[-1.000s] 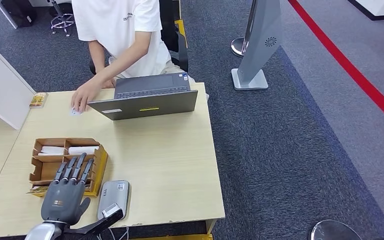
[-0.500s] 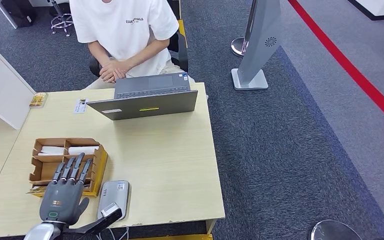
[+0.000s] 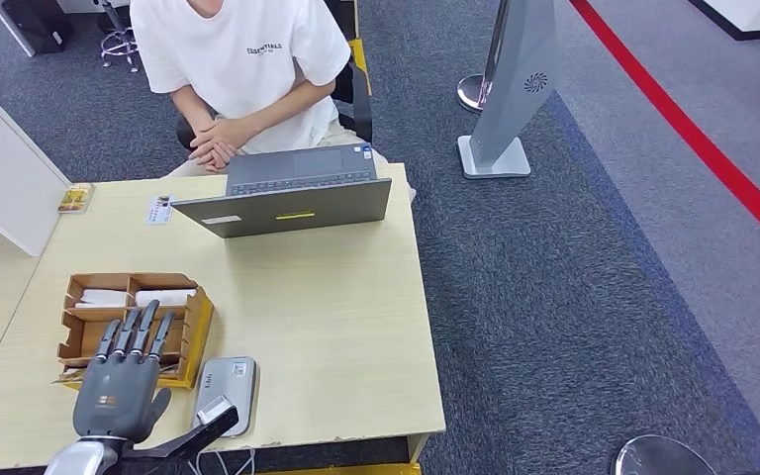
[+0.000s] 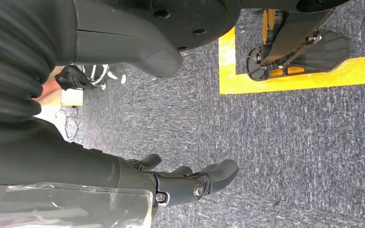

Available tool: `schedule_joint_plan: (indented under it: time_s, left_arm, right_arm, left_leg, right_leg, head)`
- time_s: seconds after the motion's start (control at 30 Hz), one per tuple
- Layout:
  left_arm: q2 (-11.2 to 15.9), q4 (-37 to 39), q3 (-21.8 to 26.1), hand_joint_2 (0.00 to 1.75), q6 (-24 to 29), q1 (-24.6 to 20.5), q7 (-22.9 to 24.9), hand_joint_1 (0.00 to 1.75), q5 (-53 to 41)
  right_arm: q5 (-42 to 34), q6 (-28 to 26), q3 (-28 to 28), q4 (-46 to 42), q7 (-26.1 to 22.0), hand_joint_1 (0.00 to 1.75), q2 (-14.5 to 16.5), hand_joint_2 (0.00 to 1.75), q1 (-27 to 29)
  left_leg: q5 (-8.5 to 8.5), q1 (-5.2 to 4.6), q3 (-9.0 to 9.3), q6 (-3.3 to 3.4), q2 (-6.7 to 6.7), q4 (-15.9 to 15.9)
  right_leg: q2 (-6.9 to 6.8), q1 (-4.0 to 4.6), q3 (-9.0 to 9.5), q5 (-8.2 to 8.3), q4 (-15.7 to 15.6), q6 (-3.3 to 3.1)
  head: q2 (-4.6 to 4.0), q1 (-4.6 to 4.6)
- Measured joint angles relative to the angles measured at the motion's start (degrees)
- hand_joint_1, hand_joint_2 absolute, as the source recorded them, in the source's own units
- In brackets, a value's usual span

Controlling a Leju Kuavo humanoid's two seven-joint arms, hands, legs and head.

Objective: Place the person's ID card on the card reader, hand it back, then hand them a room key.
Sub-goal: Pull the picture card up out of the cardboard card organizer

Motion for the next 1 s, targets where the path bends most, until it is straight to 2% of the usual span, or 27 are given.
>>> schedule_joint_plan:
  time_s: [1.0]
  left_arm:
    - [-2.96, 1.82, 3.53, 1.75, -0.29, -0.9, 0.52, 0.0, 0.22]
  right_arm:
    - [1.1, 0.25, -0.42, 0.0, 0.13, 0.0, 0.0, 1.75, -0.01]
  left_leg:
    - [0.0, 0.0, 0.01, 0.0, 0.0, 0.0]
  right_leg:
    - [0.0, 0.0, 0.0, 0.0, 0.0, 0.0]
  head:
    - [0.0, 0.0]
